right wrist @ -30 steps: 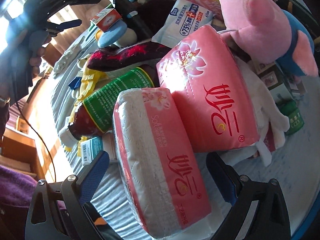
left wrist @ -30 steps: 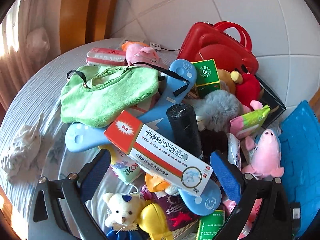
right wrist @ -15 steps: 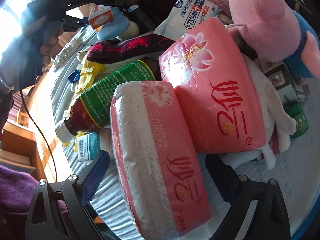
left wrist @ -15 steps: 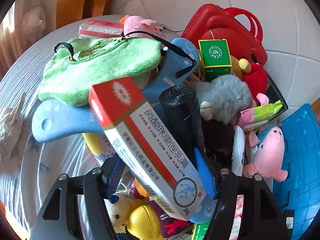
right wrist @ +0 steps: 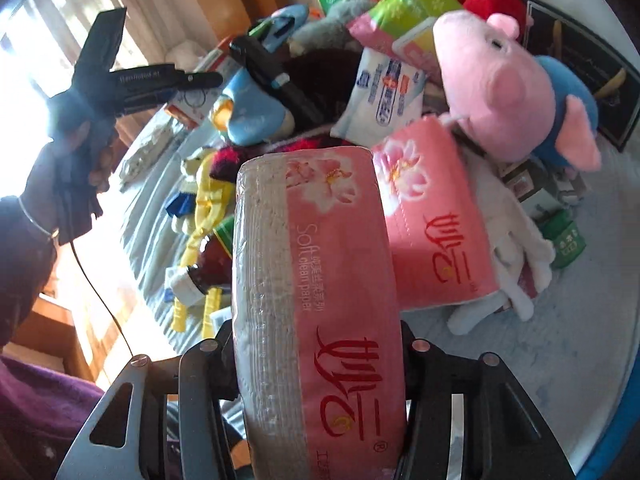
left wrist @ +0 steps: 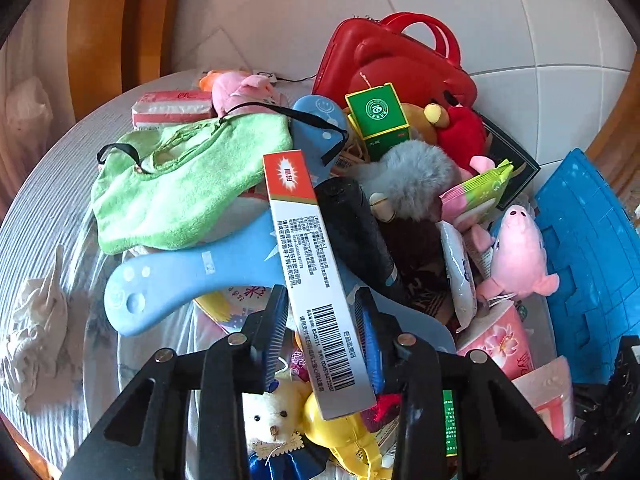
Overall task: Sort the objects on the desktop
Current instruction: 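Grasp the red-and-white medicine box with the left gripper while the right grasps the pink tissue pack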
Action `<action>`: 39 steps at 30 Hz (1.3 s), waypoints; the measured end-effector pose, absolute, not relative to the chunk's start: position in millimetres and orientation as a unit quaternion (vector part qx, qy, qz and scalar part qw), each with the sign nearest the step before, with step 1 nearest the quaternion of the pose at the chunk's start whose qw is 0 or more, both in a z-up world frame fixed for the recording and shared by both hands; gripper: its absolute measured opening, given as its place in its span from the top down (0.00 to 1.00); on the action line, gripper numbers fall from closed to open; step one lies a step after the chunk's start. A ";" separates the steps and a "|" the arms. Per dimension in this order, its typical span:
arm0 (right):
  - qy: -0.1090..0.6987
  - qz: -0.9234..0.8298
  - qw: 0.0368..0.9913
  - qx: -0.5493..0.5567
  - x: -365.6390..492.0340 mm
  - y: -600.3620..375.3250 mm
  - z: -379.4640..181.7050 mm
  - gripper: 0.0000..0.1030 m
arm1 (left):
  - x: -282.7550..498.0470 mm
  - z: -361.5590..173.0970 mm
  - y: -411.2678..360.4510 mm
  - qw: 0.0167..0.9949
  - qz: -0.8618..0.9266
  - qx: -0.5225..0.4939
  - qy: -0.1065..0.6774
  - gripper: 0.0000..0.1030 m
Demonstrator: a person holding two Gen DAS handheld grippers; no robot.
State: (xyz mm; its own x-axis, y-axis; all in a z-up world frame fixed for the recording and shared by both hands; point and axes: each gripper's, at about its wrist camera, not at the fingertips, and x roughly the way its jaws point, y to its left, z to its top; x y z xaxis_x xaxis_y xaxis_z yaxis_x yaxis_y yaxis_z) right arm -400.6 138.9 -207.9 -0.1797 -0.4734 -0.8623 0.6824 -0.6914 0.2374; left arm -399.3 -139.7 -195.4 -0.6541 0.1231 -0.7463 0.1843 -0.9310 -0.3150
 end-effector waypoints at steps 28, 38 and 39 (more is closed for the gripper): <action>0.007 -0.857 0.278 0.433 -353.6 129.4 -135.9 0.52 | -414.9 -188.7 -121.7 -0.078 -0.896 0.433 0.061 0.77; -0.021 -0.871 0.245 0.425 -335.2 146.5 -128.1 0.52 | -412.4 -190.2 -106.4 -0.094 -0.899 0.426 0.030 0.79; -0.025 -0.872 0.242 0.424 -333.8 148.9 -127.0 0.52 | -410.0 -184.2 -105.4 -0.101 -0.902 0.418 0.031 0.79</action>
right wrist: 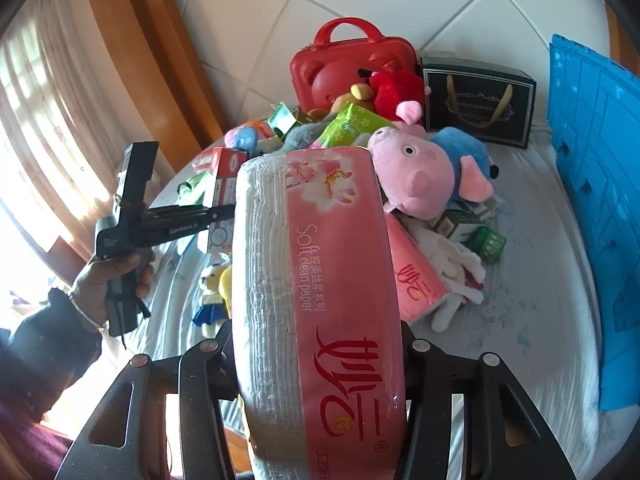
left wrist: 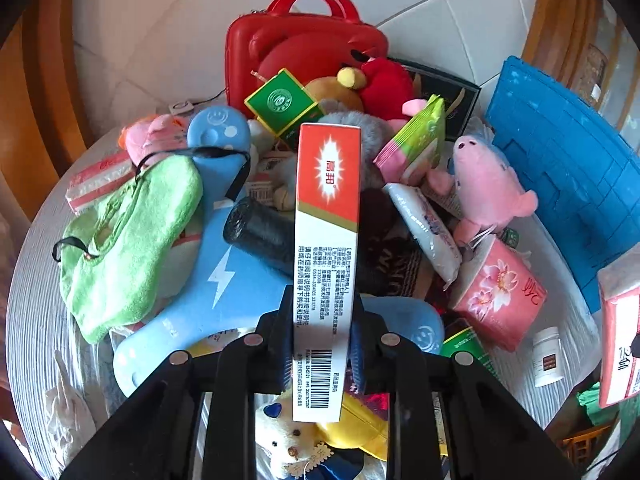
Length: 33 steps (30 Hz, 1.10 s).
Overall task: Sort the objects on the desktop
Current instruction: 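Grasp the red-and-white medicine box with the left gripper while the right grasps the pink tissue pack, then carry the medicine box and tissue pack into the blue crate and open both grippers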
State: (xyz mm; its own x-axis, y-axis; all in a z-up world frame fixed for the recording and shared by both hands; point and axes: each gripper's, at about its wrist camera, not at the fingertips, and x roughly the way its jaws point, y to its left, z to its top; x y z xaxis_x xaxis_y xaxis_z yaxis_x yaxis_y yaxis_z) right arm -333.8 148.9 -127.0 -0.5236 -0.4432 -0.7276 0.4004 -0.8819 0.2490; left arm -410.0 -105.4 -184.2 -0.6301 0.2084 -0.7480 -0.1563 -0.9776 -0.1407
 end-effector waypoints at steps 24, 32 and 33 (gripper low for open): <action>-0.073 -0.986 -0.010 0.150 -260.6 391.6 62.2 0.52 | -396.6 51.5 226.1 0.406 0.892 -0.191 0.046 0.79; -0.089 -0.981 -0.084 0.150 -278.0 516.1 66.2 0.51 | -411.6 66.7 381.6 0.437 0.876 -0.194 0.061 0.76; -0.088 -0.979 -0.094 0.156 -284.0 527.1 65.1 0.48 | -416.0 67.5 396.7 0.433 0.876 -0.202 0.062 0.73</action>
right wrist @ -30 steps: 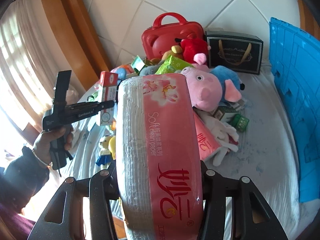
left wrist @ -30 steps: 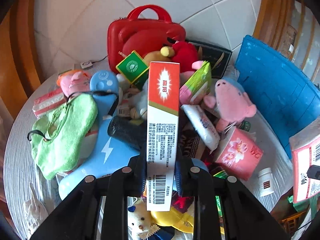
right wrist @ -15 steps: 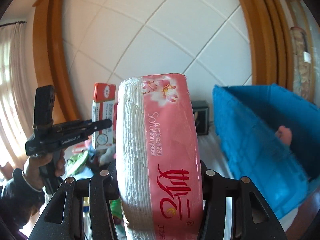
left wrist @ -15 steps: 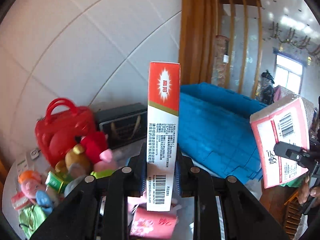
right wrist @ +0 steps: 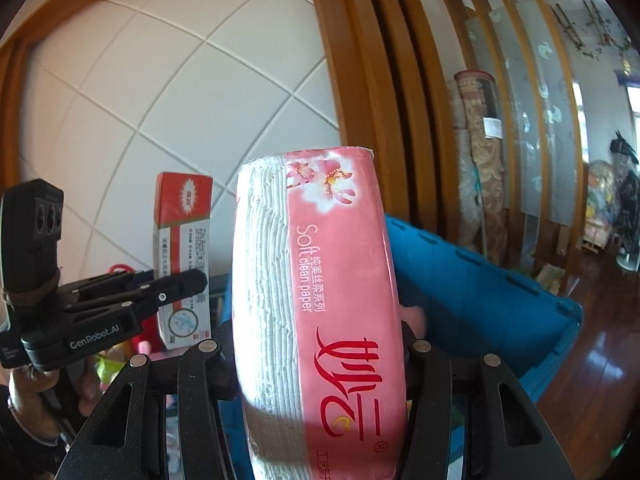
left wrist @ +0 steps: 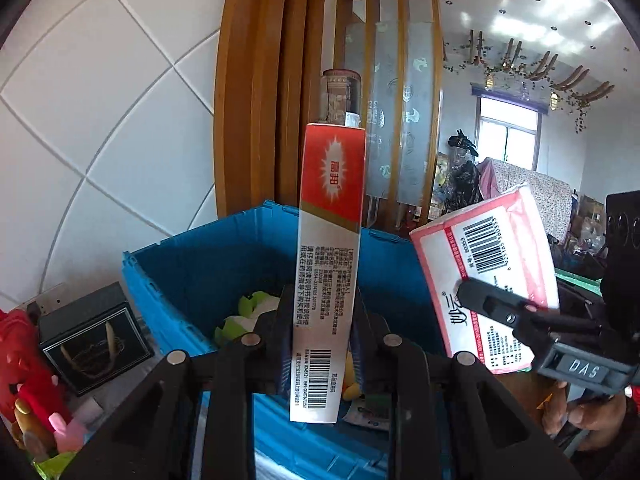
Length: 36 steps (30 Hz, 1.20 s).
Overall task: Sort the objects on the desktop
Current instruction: 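Carry the medicine box and tissue pack into the blue crate and open both grippers, then withdraw both grippers from the crate back over the heap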
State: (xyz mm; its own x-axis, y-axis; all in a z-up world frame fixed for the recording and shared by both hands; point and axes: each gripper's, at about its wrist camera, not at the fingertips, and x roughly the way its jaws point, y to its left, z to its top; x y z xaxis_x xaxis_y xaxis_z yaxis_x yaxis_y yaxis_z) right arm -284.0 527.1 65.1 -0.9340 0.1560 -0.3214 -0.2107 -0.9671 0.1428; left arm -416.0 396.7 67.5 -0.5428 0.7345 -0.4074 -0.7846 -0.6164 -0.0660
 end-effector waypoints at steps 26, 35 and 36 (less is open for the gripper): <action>0.031 0.992 0.065 -0.104 -260.2 515.5 58.8 0.00 | -382.8 43.4 354.4 0.255 0.949 -0.169 0.079 0.20; 0.038 0.994 0.015 -0.098 -248.7 453.0 60.1 0.00 | -369.2 18.1 271.1 0.158 0.968 -0.174 0.091 0.20; 0.035 0.994 0.011 -0.099 -249.8 442.6 60.6 0.00 | -369.2 16.0 258.5 0.150 0.969 -0.177 0.088 0.20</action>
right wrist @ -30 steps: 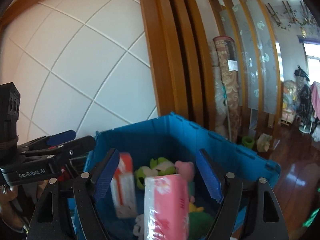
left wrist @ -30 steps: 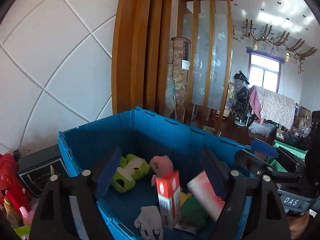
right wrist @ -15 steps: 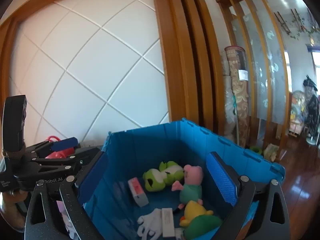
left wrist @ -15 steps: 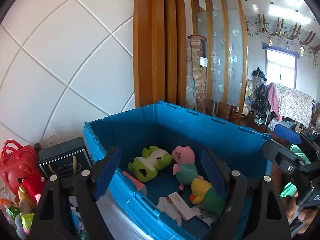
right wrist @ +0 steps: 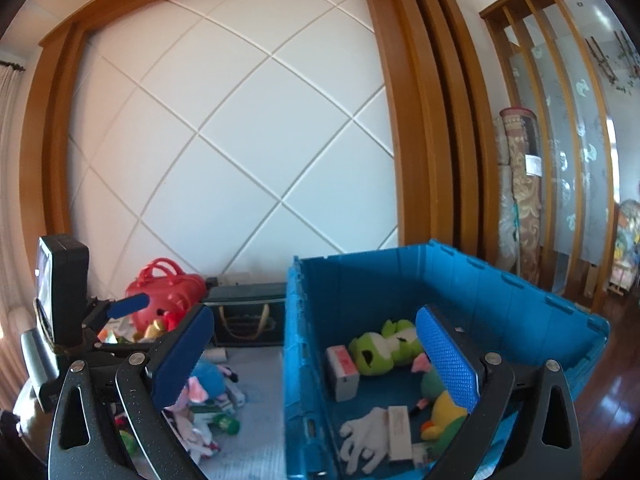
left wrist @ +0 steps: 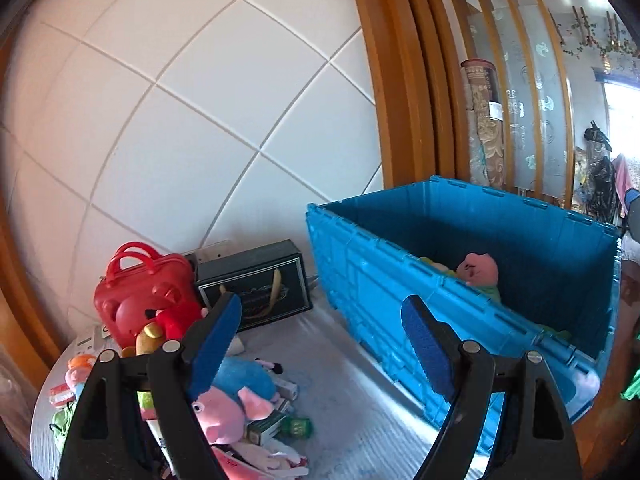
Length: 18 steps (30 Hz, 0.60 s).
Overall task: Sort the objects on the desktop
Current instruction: 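Withdraw both grippers from the crate back over the heap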
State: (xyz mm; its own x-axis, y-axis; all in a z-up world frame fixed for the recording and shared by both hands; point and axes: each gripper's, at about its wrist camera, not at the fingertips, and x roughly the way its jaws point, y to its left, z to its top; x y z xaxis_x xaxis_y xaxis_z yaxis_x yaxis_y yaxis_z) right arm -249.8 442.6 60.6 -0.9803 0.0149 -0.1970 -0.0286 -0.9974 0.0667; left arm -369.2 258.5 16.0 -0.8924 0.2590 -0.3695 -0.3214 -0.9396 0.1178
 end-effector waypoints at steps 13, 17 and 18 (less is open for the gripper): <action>0.037 0.979 -0.045 -0.195 -294.6 297.5 9.2 0.00 | -335.5 -52.4 25.5 -0.025 0.974 -0.217 0.061 0.20; 0.043 0.968 -0.057 -0.242 -306.7 259.1 -27.0 0.00 | -329.8 -88.3 -53.3 -0.068 0.961 -0.266 0.044 0.20; 0.044 0.965 -0.061 -0.251 -308.1 250.9 -36.3 0.00 | -326.8 -96.4 -67.9 -0.074 0.957 -0.278 0.040 0.20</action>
State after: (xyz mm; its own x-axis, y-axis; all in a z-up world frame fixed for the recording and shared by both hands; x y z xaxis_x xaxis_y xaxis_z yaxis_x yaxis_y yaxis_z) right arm -308.1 250.9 -36.3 -0.8668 -0.1399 -0.4786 0.0952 -0.9886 0.1164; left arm -326.8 -67.9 -96.4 -0.8351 -0.1632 -0.5253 0.1191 -0.9860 0.1170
